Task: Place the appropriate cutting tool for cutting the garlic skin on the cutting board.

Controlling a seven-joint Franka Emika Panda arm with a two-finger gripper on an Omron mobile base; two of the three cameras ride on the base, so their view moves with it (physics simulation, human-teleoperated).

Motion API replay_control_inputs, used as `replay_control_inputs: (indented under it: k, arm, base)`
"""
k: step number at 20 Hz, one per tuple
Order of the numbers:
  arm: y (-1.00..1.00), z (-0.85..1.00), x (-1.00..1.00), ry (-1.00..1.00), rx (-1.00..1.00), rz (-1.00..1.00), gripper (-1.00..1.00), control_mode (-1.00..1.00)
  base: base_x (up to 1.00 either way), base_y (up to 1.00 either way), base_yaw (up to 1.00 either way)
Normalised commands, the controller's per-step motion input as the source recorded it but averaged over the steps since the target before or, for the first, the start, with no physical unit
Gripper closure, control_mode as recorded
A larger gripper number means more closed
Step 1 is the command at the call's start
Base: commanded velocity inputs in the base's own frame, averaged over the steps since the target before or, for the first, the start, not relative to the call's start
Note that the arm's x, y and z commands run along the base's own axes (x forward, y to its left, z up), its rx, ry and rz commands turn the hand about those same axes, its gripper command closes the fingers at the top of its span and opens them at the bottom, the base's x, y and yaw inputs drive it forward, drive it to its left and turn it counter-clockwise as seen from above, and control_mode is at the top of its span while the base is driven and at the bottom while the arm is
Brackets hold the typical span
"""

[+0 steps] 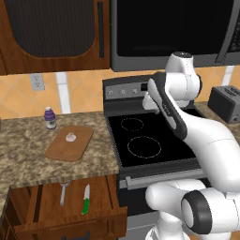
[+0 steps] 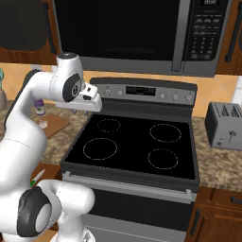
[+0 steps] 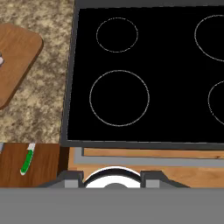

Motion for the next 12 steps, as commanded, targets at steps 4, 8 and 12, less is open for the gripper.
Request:
replay_control_inputs:
  k: [4, 8, 12]
  arm:
    - [0.04, 0.00, -0.33, -0.08, 0.00, 0.00, -1.00, -1.00]
    - [0.99, -0.52, -0.74, -0.02, -0.10, -0.06, -1.00, -1.00]
    - [1.00, -0.62, -0.44, 0.01, -0.07, -0.11, -1.00, -1.00]
  base:
    - [0.00, 0.00, 0.00]
    - [0.00, 0.00, 0.00]
    - [0.00, 0.00, 0.00]
